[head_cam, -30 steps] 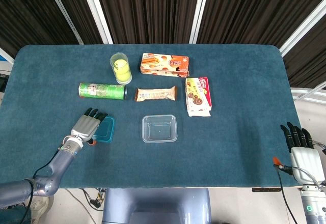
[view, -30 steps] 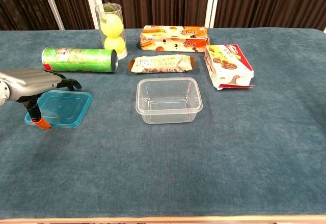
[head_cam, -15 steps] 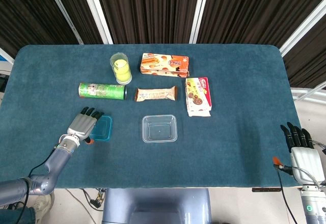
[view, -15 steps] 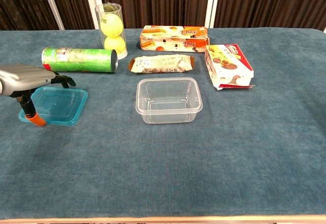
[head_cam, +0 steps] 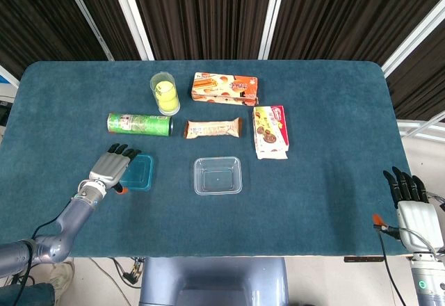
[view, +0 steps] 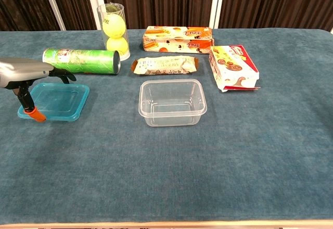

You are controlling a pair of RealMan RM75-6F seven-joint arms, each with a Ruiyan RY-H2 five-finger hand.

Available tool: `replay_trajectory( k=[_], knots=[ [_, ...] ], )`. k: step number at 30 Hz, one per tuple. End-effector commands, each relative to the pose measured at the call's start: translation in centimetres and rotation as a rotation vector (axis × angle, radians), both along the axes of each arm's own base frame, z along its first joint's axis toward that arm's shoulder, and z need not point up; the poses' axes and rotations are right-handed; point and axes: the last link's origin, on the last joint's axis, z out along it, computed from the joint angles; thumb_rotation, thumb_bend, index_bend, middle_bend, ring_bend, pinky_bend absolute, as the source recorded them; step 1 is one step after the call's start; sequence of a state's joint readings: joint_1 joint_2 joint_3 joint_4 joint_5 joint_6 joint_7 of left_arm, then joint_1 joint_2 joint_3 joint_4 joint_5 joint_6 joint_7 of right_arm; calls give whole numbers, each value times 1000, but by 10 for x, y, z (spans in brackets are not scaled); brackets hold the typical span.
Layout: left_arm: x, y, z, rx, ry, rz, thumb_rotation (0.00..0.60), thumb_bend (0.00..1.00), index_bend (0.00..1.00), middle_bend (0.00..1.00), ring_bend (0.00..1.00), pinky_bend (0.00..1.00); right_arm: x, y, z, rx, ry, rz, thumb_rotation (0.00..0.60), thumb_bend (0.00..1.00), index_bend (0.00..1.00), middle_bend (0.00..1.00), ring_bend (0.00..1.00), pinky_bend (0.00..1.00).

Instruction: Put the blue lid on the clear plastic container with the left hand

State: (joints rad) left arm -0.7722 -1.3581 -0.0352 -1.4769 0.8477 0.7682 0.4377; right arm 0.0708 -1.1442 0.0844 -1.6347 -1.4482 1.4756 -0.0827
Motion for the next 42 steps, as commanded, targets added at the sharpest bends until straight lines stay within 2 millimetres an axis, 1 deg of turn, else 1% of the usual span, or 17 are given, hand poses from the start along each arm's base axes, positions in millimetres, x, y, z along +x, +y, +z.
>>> replay_trajectory(
  k=[1,4,14,22,31,35,39,42],
  knots=[
    [4,2,4,-1,-26,9,600,404,108,364,0,26,0,0,0,0,0,0,600,292,62,0,4,0],
    [9,2,7,-12,-44,12,600,405,110,363,0,26,0,0,0,0,0,-1,600,292,62,0,4,0],
    [42,6,19,2,-67,-37,600,388,115,359,0,26,0,0,0,-1,-1,-1,600,292,62,0,4,0],
    [83,3,18,-13,-76,-90,600,388,115,358,0,26,0,0,0,-3,-3,0,600,292,62,0,4,0],
    [127,5,11,-46,-126,-36,600,383,127,357,0,26,0,0,1,-7,-13,-5,600,292,62,0,4,0],
    [150,8,8,-41,-139,-38,600,383,135,358,0,26,-1,-1,2,-11,-20,-12,600,292,62,0,4,0],
    [171,5,4,-51,-154,-31,600,382,135,357,0,26,-2,-1,3,-15,-26,-18,600,292,62,0,4,0],
    [183,4,2,-64,-165,-11,600,383,137,356,0,26,-2,-1,3,-18,-30,-20,600,292,62,0,4,0]
  ],
)
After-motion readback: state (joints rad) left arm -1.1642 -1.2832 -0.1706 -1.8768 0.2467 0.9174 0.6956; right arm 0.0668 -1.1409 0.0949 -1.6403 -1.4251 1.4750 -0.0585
